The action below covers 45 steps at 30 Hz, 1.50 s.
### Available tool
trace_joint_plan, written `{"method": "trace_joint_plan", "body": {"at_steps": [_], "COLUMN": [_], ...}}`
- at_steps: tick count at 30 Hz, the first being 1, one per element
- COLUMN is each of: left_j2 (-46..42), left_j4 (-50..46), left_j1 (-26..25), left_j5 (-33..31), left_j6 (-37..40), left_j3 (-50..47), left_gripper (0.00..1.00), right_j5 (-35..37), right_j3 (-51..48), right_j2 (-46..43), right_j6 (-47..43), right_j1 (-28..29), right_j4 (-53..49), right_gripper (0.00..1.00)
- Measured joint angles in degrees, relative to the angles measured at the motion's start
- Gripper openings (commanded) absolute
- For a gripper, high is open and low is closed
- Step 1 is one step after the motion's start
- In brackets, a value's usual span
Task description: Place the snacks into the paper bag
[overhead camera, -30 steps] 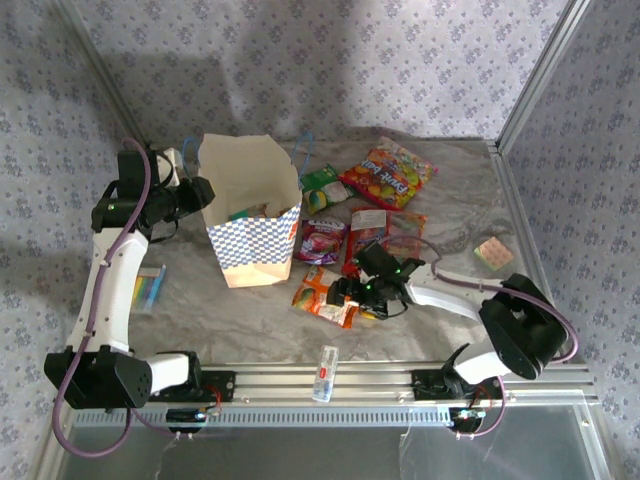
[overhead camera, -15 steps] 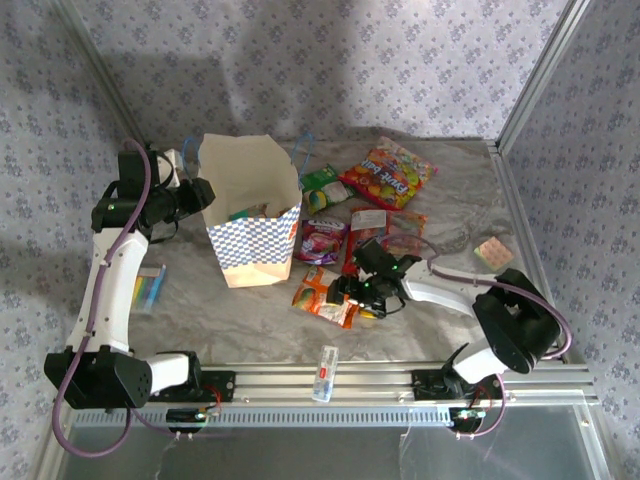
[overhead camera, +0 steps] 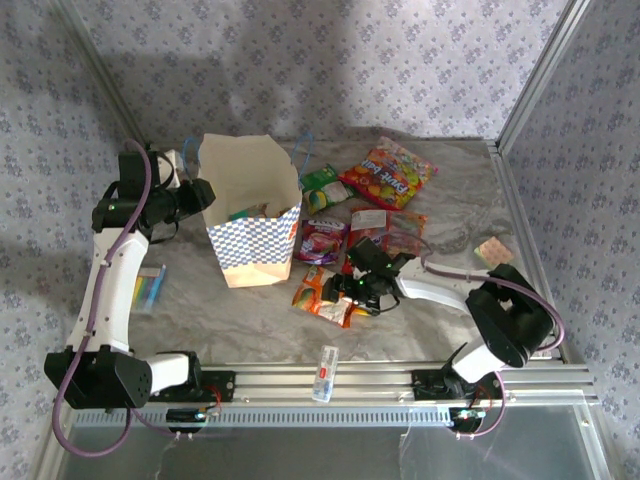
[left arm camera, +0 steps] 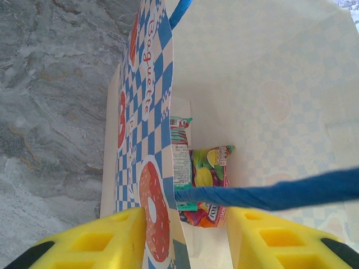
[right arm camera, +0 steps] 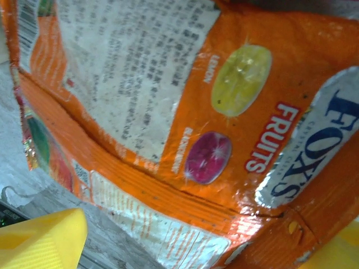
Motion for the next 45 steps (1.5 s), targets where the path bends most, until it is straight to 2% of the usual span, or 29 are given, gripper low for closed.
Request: {"method": "trace_joint_plan", "body": {"at_steps": [4,11,15,29,38,45], "left_j2": [-0.09,-0.22,-0.55,-0.79,-1.25,-1.29], "left_j4": [0.00,-0.02,-0.02,-0.02,-0.02,0.00], "left_j1": [0.00,0.00,0.00,0.00,0.00,0.00], "left_j5": [0.00,-0.02,0.00,0.00,-0.02,-0.02], "left_j6": [0.00,0.00,0.00,0.00,0.00,0.00], "left_j3": [0.00,0.00,0.00,0.00,0.00,-0.11], "left_gripper": [0.42,0.43,0.43,0.43,0.43,0.43], "right_j5": [0.11,0.66,0.94,4.83,6.36,8.96], "right_j3": [0.33,1.18,1.75,4.90,6.67,9.55], "right_j2": [0.44,2.01,2.14,0.48,0.15,-1.70], "right_j6": [0.33,0.96,0.90,-0.87,-2.27,-4.81], "right_j1": [-0.04,-0.09,-0.02,2.32,3.82,5.31], "right_j4": [-0.42,-1.25,-1.53,-6.03,-8.48,-12.44], "right_gripper": [0.81,0.51,0.39,0.10,0.00,0.00]}}
